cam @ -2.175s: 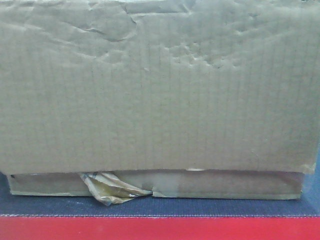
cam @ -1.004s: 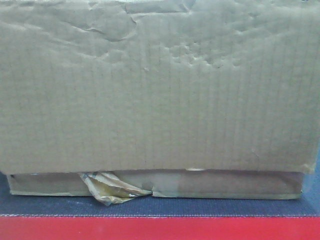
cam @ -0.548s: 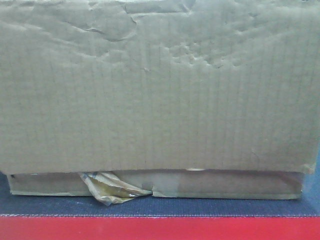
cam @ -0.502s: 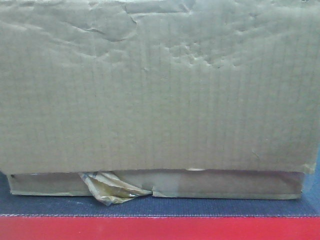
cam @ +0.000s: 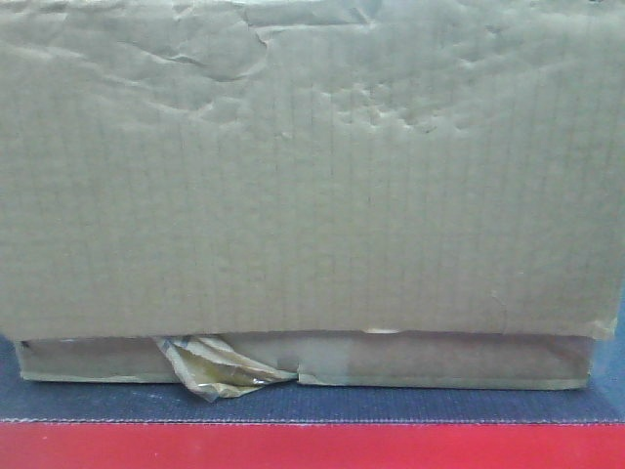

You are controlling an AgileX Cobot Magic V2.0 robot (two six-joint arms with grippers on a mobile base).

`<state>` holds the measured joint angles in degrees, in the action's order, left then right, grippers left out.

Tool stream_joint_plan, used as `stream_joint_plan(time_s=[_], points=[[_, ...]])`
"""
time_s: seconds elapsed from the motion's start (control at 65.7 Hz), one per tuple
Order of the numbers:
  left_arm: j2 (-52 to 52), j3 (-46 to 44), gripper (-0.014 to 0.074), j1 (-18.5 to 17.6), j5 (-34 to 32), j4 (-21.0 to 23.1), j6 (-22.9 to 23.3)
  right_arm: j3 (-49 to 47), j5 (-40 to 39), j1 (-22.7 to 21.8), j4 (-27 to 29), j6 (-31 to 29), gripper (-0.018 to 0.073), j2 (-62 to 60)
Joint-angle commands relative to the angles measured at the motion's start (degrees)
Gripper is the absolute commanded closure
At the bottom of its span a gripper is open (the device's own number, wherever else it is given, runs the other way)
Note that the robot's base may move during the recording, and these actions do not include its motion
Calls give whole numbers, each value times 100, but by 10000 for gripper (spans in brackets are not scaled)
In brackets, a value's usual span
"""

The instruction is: Stack two boxes on right shelf middle

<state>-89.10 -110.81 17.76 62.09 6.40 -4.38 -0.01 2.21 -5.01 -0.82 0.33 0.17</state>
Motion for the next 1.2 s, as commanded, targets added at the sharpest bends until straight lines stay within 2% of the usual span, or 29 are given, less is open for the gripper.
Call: stream_joint_plan(time_s=[0.0,0.076,0.122,0.213,0.35,0.38,0.502,0.563,0.624,0.715,0.867,1.186], points=[[155,-591,707,-37,330,76,473,1,-139,7,-44,-33,722,-17],[200,-932,707,-178,498,5,801,1,-139,7,-44,-33,722,-17],[253,-1081,707,-383,554,-81,1051,1,-139,7,-44,-33,722,-17],[306,-1141,707,-912,594,-597,1678,1,-139,7,-44,-33,722,-17],[300,-1130,707,-2228,787,-1800,2792,1,-139,7,-44,-33,722,-17],[300,-1081,707,-2627,787,-2049,2966,1,-139,7,-44,-33,722,-17],[229,-844,707,-3830,787,-2988,3548,1,-139,7,-44,-33,722,-17],[129,-748,707,-4341,787,-3267,3797,1,-139,7,-44,-33,722,-17],[-10,-697,707,-4640,787,-3282,3833,1,-139,7,-44,-33,722,-17],[-233,-655,707,-4877,787,-3072,3843,1,-139,7,-44,-33,722,-17],[-734,-642,707,-4903,787,-2372,3807,1,-139,7,-44,-33,722,-17],[-1478,-338,707,-4879,787,-1988,3743,1,-139,7,-44,-33,722,-17]])
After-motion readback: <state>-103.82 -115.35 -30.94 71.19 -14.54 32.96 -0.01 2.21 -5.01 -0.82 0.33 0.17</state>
